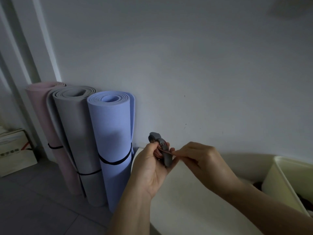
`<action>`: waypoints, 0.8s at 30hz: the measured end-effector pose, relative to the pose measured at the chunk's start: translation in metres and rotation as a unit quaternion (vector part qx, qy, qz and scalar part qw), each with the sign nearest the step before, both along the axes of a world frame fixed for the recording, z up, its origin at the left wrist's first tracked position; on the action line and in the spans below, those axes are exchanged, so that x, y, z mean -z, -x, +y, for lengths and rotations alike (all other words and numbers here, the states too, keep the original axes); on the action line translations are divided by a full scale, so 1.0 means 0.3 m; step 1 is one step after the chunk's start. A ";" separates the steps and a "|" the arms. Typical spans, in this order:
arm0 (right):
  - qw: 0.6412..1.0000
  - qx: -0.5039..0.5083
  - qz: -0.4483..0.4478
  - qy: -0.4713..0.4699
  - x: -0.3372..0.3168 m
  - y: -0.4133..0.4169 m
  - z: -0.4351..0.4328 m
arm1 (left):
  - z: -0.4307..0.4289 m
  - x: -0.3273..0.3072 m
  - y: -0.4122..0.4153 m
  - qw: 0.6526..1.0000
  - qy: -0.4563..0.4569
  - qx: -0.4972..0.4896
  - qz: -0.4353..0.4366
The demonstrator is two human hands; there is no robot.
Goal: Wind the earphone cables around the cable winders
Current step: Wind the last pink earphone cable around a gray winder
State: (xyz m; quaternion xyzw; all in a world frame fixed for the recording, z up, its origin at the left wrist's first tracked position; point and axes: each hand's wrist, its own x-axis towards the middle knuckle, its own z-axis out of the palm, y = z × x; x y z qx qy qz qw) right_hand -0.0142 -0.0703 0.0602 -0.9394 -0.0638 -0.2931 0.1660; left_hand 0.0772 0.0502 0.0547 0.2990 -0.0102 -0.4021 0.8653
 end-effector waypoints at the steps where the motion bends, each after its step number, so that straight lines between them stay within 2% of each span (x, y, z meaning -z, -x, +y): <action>1: 1.000 0.006 0.008 0.002 -0.011 -0.002 -0.008 | 0.002 -0.001 0.000 1.000 -0.005 0.007 -0.007; 6: 0.998 0.046 0.035 0.011 -0.087 -0.021 -0.056 | 0.007 -0.006 0.017 0.994 -0.042 0.081 -0.061; 11: 0.977 0.113 0.112 -0.141 -0.176 -0.015 -0.066 | 0.017 -0.010 0.019 0.980 -0.071 0.117 -0.145; 15: 0.961 0.126 0.156 -0.189 -0.198 -0.020 -0.055 | 0.011 0.005 0.027 0.949 -0.141 0.117 -0.256; 19: 0.944 0.130 0.161 -0.257 -0.203 -0.016 -0.036 | 0.012 0.025 0.031 0.913 -0.179 0.114 -0.348; 22: 0.959 0.131 0.153 -0.199 -0.196 -0.017 -0.006 | 0.007 0.043 0.026 0.889 -0.199 0.116 -0.395; 24: 0.969 0.130 0.147 -0.149 -0.190 -0.018 0.018 | 0.000 0.049 0.030 0.888 -0.196 0.131 -0.395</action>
